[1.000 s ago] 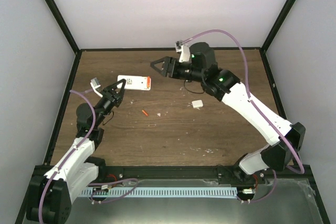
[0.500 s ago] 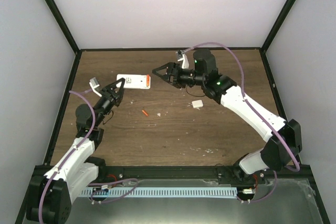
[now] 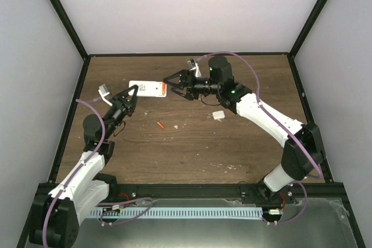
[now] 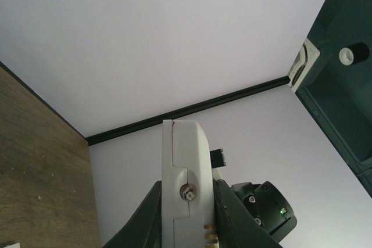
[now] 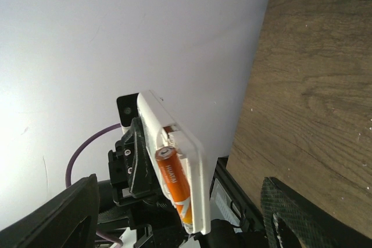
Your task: Load the batteries into the remote control
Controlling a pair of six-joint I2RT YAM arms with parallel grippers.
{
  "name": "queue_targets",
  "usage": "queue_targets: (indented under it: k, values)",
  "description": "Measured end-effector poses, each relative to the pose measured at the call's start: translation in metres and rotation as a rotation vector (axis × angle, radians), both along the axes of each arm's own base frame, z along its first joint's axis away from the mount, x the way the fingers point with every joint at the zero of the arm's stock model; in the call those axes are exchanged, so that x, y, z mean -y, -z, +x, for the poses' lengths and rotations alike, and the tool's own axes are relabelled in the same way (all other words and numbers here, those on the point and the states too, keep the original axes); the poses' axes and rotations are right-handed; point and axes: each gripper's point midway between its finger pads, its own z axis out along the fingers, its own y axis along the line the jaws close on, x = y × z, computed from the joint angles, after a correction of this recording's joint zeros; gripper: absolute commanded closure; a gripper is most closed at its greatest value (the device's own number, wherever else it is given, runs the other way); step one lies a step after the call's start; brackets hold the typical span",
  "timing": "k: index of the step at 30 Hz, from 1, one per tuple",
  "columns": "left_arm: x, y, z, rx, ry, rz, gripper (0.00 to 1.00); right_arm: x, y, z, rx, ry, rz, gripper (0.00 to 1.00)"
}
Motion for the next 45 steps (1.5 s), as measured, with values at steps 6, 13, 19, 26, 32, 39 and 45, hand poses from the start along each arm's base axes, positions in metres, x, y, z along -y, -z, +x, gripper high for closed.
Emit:
queue_targets:
  k: [6,13,19,26,32,39,45]
  values:
    - [0.000,-0.002,0.000,0.006,0.000,0.002,1.00,-0.003,0.003,0.002,-0.010,-0.003,0.005,0.32]
    - [0.000,-0.002,0.000,0.007,0.000,0.004,1.00,-0.006,0.003,0.008,-0.010,-0.004,0.011,0.36]
    - [0.001,-0.001,0.000,0.009,0.001,0.007,1.00,-0.008,-0.003,0.009,-0.002,-0.005,0.024,0.38]
    - [0.001,-0.002,0.000,0.014,-0.001,0.013,1.00,-0.009,-0.002,0.010,-0.008,-0.009,0.028,0.43]
    - [0.001,-0.001,0.001,0.015,-0.003,0.019,1.00,-0.010,-0.005,0.009,-0.002,-0.015,0.040,0.46]
    - [0.001,-0.001,0.001,0.018,-0.005,0.023,1.00,-0.012,-0.007,0.011,0.004,-0.017,0.051,0.48]
    - [0.001,-0.001,0.001,0.019,-0.005,0.025,1.00,-0.013,-0.006,0.013,-0.007,-0.016,0.053,0.49]
